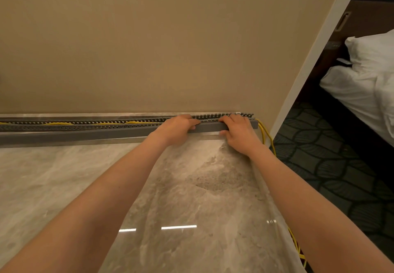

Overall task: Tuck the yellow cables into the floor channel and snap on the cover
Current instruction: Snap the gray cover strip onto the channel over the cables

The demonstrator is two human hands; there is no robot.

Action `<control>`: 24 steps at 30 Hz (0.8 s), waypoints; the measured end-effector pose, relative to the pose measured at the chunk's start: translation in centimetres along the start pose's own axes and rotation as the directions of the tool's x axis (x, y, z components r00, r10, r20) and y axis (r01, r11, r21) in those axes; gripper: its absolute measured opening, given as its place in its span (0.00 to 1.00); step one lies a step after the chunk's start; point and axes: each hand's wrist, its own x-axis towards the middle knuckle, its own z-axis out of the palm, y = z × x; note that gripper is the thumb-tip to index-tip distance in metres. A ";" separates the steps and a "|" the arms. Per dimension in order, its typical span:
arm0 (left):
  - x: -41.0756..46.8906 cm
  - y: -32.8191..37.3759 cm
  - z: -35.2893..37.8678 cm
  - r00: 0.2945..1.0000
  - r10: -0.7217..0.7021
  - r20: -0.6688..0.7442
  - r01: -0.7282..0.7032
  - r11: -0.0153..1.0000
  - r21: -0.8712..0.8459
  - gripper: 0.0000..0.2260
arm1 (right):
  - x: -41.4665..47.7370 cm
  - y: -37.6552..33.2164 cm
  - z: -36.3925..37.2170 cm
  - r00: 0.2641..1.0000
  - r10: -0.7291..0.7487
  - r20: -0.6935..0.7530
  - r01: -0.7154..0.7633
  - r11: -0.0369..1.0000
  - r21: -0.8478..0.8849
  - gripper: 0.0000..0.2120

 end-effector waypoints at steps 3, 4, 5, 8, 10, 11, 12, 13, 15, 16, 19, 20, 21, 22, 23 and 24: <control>0.4 -0.2 -0.5 1.000 0.019 0.022 -0.019 1.000 0.011 0.21 | 0.3 0.0 -0.6 0.998 0.000 -0.069 0.005 0.997 0.071 0.19; 0.4 -0.3 -0.6 0.998 0.028 0.054 -0.030 0.999 0.036 0.24 | 0.4 0.1 -0.7 0.997 -0.007 -0.079 0.013 0.997 0.075 0.19; 0.5 -0.3 -0.7 0.995 0.038 0.087 -0.044 0.997 0.068 0.27 | 0.5 0.2 -0.8 0.996 -0.023 -0.082 0.028 0.998 0.057 0.18; 0.5 -0.3 -0.6 0.991 0.081 0.109 -0.099 0.981 0.169 0.29 | 0.5 0.7 -0.5 0.995 -0.072 -0.068 0.071 0.997 -0.009 0.17; 0.6 -0.1 -0.4 0.990 0.095 0.106 -0.115 0.971 0.208 0.30 | 0.5 1.0 -0.3 0.996 -0.067 -0.052 0.066 0.998 -0.024 0.19; 0.8 0.0 -0.5 0.989 0.100 0.112 -0.123 0.967 0.222 0.30 | 0.5 1.1 -0.3 0.997 -0.058 -0.048 0.057 0.998 -0.023 0.19; 0.9 0.1 -0.5 0.988 0.102 0.116 -0.126 0.965 0.228 0.31 | 0.5 1.1 -0.3 0.998 -0.051 -0.045 0.051 0.999 -0.015 0.19; 1.0 0.1 -0.6 0.988 0.104 0.114 -0.129 0.964 0.234 0.31 | 0.6 1.2 -0.3 0.998 -0.050 -0.043 0.049 0.999 -0.003 0.19; 1.4 -0.1 -0.8 0.989 0.112 0.097 -0.133 0.958 0.255 0.31 | 0.7 1.3 -0.4 0.998 -0.052 -0.038 0.053 0.998 0.017 0.19; 1.5 -0.3 -0.9 0.990 0.115 0.082 -0.133 0.957 0.258 0.30 | 0.8 1.4 -0.3 0.997 -0.057 -0.046 0.059 0.998 0.029 0.19; 1.6 -0.6 -0.7 0.993 0.110 0.048 -0.119 0.961 0.248 0.29 | 1.3 1.6 -0.1 0.997 -0.055 -0.059 0.059 0.997 0.059 0.20; 1.5 -0.6 -0.5 0.993 0.108 0.044 -0.116 0.962 0.248 0.30 | 1.5 1.6 -0.1 0.997 -0.048 -0.052 0.051 0.997 0.060 0.21; 1.5 -0.6 -0.4 0.993 0.110 0.038 -0.116 0.961 0.249 0.30 | 1.7 1.6 0.0 0.998 -0.043 -0.044 0.046 0.997 0.062 0.21; 1.5 -0.7 -0.3 0.993 0.114 0.031 -0.118 0.960 0.252 0.29 | 1.8 1.6 -0.1 0.999 -0.039 -0.035 0.042 0.997 0.064 0.21; 1.6 -0.8 -0.3 0.993 0.119 0.025 -0.121 0.960 0.254 0.29 | 1.8 1.6 -0.1 0.999 -0.036 -0.027 0.038 0.997 0.064 0.21; 1.6 -0.9 -0.2 0.992 0.122 0.018 -0.123 0.959 0.254 0.29 | 1.9 1.7 -0.2 0.999 -0.034 -0.021 0.036 0.997 0.063 0.21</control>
